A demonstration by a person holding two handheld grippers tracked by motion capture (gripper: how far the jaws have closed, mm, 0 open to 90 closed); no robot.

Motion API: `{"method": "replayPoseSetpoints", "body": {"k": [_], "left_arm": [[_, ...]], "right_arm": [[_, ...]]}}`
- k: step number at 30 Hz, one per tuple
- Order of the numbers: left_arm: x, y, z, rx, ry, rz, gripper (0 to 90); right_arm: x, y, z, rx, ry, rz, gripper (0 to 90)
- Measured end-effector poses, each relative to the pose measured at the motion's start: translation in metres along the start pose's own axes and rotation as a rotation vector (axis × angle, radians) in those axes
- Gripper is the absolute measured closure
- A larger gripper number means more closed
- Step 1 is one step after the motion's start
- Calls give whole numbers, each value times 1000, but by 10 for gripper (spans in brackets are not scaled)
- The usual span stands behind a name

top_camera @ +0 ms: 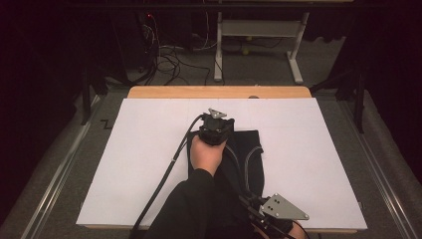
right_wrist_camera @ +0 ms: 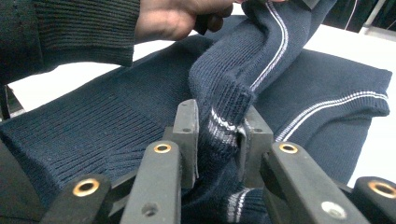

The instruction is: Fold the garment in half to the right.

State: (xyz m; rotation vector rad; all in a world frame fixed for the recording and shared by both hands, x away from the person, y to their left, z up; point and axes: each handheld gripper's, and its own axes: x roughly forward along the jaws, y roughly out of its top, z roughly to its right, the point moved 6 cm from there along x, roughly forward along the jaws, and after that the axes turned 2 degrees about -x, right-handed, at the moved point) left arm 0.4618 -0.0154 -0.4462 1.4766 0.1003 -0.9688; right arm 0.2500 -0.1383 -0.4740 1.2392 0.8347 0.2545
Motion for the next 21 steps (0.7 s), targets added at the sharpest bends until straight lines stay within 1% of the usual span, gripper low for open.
{"method": "replayPoseSetpoints", "body": {"k": [15,21], "left_arm": [[13,-6,12,13,-18,-23,679],[16,-7,15,18,-26,-27,679]], "right_arm": [[-7,-12,5,16,-5,-25,718],[-9,-16,7,19,-7,-31,715]]}}
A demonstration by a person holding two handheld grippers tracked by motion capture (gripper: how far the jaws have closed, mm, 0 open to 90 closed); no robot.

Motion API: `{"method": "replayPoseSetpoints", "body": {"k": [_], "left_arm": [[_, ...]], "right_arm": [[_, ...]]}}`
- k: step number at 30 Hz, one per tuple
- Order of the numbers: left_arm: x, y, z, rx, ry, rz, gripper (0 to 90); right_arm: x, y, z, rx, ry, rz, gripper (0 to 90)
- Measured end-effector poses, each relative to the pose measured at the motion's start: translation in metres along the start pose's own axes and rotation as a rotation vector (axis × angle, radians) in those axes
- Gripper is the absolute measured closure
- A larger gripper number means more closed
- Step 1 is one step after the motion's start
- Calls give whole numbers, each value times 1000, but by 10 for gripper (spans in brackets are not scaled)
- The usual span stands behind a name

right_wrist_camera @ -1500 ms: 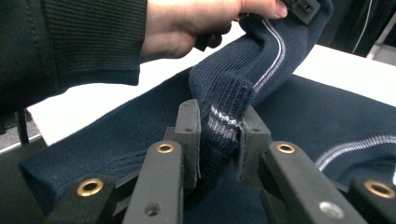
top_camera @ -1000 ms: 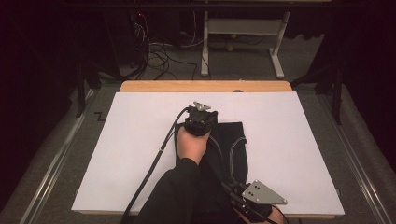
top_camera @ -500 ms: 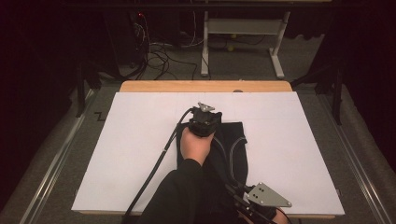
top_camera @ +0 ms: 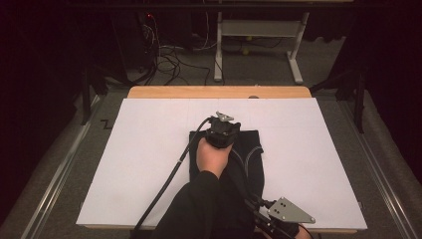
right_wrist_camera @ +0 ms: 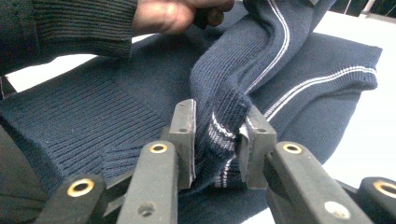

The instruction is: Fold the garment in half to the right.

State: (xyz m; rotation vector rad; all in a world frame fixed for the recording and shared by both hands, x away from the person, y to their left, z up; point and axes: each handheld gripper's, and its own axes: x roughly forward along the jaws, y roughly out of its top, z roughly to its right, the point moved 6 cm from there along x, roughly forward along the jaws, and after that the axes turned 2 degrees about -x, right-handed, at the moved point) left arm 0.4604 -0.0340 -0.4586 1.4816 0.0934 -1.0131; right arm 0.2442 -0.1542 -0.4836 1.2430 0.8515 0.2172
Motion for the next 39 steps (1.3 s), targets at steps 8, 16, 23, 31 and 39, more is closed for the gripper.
{"method": "replayPoseSetpoints", "body": {"k": [8,16,23,31,39], "left_arm": [[3,-1,4,7,-18,3,653],[3,0,6,8,-33,10,483],[-4,2,6,29,-48,24,368],[-18,-1,1,38,-67,58,277],[-36,-11,-15,16,-88,91,168]], "right_arm": [[-2,-3,1,8,-3,-6,704],[-4,-4,4,22,-5,-5,632],[-8,-1,7,30,-23,24,528],[-12,5,8,25,-25,57,487],[-13,7,7,21,-24,63,464]]}}
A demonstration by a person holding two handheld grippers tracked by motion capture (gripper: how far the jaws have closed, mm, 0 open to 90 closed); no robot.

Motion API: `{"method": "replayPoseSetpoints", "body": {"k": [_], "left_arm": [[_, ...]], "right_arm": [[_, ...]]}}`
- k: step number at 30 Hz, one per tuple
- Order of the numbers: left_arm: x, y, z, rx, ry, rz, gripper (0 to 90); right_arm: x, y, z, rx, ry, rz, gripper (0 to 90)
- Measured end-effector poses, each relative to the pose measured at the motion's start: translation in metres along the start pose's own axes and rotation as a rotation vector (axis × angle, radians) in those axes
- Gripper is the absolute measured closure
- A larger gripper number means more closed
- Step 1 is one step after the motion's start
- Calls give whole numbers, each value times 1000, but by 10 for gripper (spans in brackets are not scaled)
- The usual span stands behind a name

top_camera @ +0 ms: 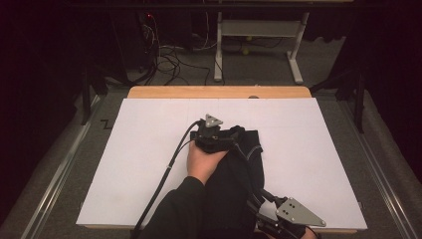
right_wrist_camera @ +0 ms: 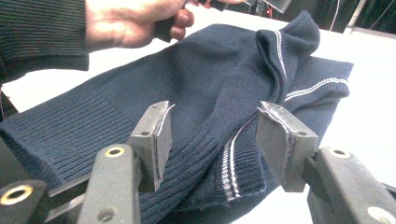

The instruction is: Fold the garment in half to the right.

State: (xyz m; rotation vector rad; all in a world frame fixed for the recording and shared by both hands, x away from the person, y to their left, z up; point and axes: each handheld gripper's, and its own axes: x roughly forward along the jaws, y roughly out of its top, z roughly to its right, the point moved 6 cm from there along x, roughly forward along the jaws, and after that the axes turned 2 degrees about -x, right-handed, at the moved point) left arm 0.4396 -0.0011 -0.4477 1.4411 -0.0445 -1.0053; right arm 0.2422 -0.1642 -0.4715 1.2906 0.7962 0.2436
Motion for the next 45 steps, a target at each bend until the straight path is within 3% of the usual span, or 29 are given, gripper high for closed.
{"method": "replayPoseSetpoints", "body": {"k": [15,20,25,31,37,41,45], "left_arm": [[-50,-27,-37,-5,-25,43,93],[-68,-43,-50,-14,-20,42,22],[-93,-61,-65,-27,3,48,0],[-129,-79,-79,-14,5,70,0],[-154,-99,-84,9,13,86,0],[-164,-108,-82,-6,-17,118,0],[-170,-111,-78,26,-28,138,0]], "right_arm": [[2,1,-5,-17,2,-1,463],[3,2,-7,-25,4,0,468],[6,7,-11,-33,15,-2,480],[13,21,-12,-47,20,-8,496],[31,40,-11,-53,22,-41,521],[48,55,-12,-55,34,-58,554],[66,66,-13,-82,20,-90,588]]}}
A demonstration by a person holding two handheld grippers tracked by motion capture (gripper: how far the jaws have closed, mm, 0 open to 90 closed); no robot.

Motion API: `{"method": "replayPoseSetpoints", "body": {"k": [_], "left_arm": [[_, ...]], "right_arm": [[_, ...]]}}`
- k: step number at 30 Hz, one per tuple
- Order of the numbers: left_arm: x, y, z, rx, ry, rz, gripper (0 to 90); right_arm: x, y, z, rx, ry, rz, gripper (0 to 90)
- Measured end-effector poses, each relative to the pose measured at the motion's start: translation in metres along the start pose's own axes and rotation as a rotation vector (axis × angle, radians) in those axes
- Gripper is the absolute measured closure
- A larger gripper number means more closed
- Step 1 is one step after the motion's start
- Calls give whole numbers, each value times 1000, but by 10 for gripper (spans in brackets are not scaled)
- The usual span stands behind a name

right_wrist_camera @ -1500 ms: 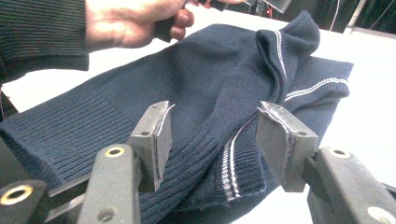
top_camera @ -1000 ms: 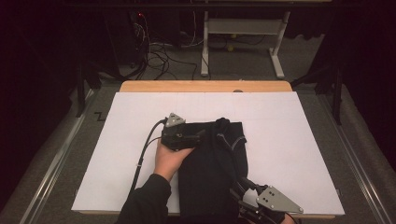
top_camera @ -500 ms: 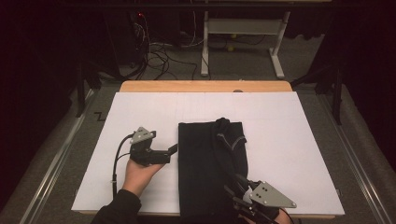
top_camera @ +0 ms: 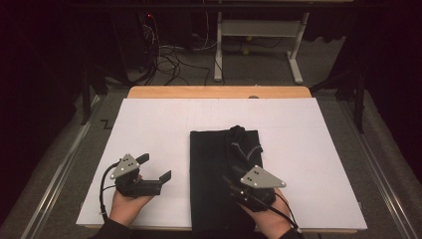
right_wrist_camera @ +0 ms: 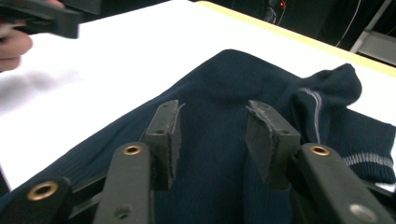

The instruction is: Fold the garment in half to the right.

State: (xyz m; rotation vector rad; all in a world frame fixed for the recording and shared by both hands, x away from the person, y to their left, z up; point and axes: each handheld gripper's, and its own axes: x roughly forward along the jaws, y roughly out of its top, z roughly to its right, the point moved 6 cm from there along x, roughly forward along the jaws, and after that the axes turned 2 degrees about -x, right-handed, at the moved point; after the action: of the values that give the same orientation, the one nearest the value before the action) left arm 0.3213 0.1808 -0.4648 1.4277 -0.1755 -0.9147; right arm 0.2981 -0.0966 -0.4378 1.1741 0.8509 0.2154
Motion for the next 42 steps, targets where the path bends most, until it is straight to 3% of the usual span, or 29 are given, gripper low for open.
{"method": "replayPoseSetpoints", "body": {"k": [4,8,13,21,25,29,42], "left_arm": [[-1,-2,-5,-34,-12,9,0],[-1,-3,-6,-31,-10,4,0],[0,-3,-8,-37,-7,5,0],[0,-5,-9,-43,-5,5,0],[1,-5,-10,-46,-4,1,0],[2,-5,-9,-46,-4,0,0],[4,-8,-8,-39,-10,-12,0]], "right_arm": [[18,10,2,-12,-5,-40,628],[33,16,3,-11,9,-99,704],[47,17,2,-34,-17,-185,900],[58,-9,7,-43,-55,-337,900],[59,-22,11,-41,-65,-379,900],[58,-29,17,-48,-84,-391,900],[33,-49,57,29,-157,-347,900]]}}
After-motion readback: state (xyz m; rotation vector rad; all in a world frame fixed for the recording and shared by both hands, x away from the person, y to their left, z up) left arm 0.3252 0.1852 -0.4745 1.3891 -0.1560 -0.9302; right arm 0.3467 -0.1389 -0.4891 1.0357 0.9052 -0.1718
